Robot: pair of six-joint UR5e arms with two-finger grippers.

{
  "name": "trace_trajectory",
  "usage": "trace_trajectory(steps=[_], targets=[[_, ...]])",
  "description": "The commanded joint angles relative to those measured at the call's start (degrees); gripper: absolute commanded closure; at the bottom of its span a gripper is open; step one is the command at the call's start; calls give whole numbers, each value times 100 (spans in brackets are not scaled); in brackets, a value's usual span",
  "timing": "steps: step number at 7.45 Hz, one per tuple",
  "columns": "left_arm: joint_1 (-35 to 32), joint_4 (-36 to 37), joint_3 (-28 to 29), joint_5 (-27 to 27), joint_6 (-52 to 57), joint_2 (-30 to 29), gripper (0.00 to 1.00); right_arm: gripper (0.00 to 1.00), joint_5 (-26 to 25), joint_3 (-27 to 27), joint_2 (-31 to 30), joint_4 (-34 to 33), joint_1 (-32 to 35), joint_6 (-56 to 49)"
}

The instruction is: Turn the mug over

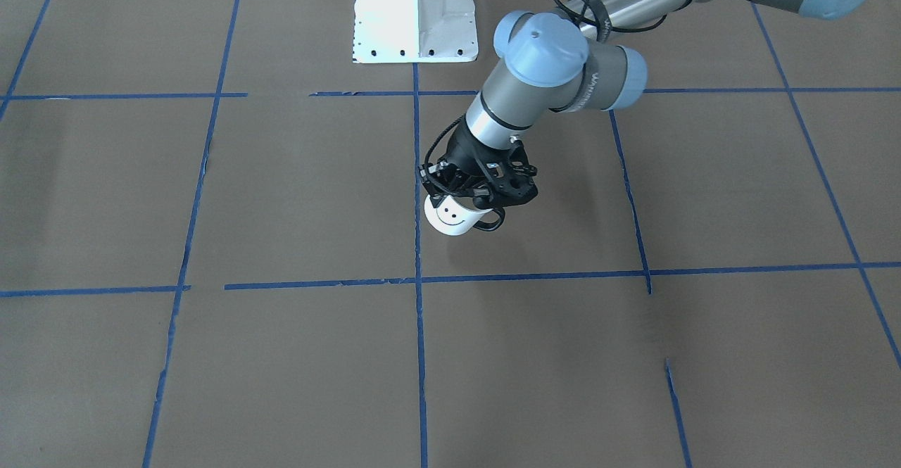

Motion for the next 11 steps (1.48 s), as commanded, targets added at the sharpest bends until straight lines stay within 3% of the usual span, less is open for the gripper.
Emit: trace_trajectory(steps=[1,3,4,5,7,9,11], targets=[[370,1249,786,53,794,-948,100,0,0,0,0,0,0,0],[450,1278,984,71,841,-944,100,0,0,0,0,0,0,0],[494,1278,976,288,841,-891,47,0,0,0,0,0,0,0],[608,1287,897,499,832,-882,0,0,0,0,0,0,0,0],[417,1374,224,449,867,-681,0,0,0,0,0,0,0,0],[-231,2345,-1065,-198,1828,-191,0,0,0,0,0,0,0,0],[-1056,2491,-2079,-298,3669,1212,0,0,0,0,0,0,0,0]])
